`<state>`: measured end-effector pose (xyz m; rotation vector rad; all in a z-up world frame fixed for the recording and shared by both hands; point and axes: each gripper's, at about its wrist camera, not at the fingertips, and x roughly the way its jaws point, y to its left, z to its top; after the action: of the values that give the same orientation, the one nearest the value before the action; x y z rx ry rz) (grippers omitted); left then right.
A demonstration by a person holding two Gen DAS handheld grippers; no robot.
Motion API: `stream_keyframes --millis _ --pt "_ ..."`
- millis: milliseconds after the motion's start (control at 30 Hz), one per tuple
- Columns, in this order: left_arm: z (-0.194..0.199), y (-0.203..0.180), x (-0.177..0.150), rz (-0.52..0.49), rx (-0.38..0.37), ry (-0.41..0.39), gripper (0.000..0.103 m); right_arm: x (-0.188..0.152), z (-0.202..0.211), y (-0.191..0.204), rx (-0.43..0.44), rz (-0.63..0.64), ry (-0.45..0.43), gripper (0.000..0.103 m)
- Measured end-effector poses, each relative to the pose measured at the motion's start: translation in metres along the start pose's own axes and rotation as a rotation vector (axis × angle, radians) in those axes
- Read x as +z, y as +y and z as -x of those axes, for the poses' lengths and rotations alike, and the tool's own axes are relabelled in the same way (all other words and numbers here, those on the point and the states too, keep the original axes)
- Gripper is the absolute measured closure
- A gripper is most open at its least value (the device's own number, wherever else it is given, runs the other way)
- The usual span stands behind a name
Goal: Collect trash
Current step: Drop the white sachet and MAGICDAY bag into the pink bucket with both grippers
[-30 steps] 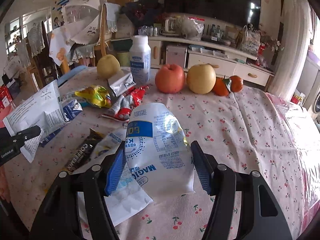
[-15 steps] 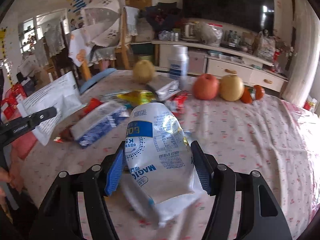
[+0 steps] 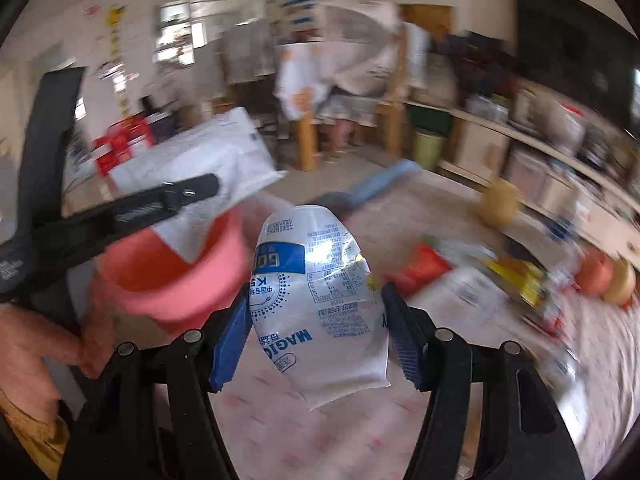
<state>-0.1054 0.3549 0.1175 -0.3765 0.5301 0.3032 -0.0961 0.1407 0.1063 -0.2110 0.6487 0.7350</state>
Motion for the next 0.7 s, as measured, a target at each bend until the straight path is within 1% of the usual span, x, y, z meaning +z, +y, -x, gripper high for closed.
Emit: stream_keyframes --millis 100,200,300,367,400,433,467,500,533,567,600,633,700 --pt "0.0 0.034 0.006 0.068 0.071 -0.004 0.083 0.02 -0.022 0.037 0.055 0.065 -0.001 0.039" --pt "-0.002 0.063 0.009 0.138 0.122 0.002 0.083 0.038 -0.05 0.068 0.097 0.11 0.013 0.039" --pt "-0.007 0.083 0.011 0.184 0.157 0.016 0.083 0.049 -0.074 0.089 0.117 0.139 0.023 0.038" --pt "-0.009 0.09 0.011 0.197 0.167 0.027 0.083 0.052 -0.094 0.1 0.161 0.154 0.061 0.037" --pt "-0.012 0.092 0.01 0.203 0.175 0.038 0.082 0.052 -0.102 0.103 0.17 0.156 0.075 0.035" --pt "-0.014 0.095 0.011 0.209 0.182 0.043 0.08 0.051 -0.108 0.105 0.164 0.157 0.083 0.023" --pt "-0.016 0.096 0.011 0.211 0.188 0.047 0.078 0.05 -0.114 0.106 0.15 0.156 0.092 0.017" --pt "-0.015 0.096 0.01 0.209 0.19 0.046 0.068 0.049 -0.117 0.106 0.142 0.146 0.093 0.016" --pt "-0.012 0.097 0.006 0.204 0.193 0.04 0.054 0.046 -0.115 0.104 0.142 0.131 0.092 0.016" --pt "-0.01 0.094 0.007 0.194 0.206 0.027 0.044 0.044 -0.113 0.098 0.146 0.104 0.089 0.015" --pt "-0.007 0.092 0.005 0.184 0.212 0.012 0.029 0.042 -0.108 0.094 0.143 0.081 0.079 0.014" --pt "-0.003 0.088 0.005 0.164 0.215 -0.011 0.025 0.039 -0.1 0.09 0.129 0.061 0.063 0.012" --pt "-0.001 0.078 0.005 0.127 0.211 -0.04 0.024 0.03 -0.087 0.081 0.109 0.034 0.047 0.012"
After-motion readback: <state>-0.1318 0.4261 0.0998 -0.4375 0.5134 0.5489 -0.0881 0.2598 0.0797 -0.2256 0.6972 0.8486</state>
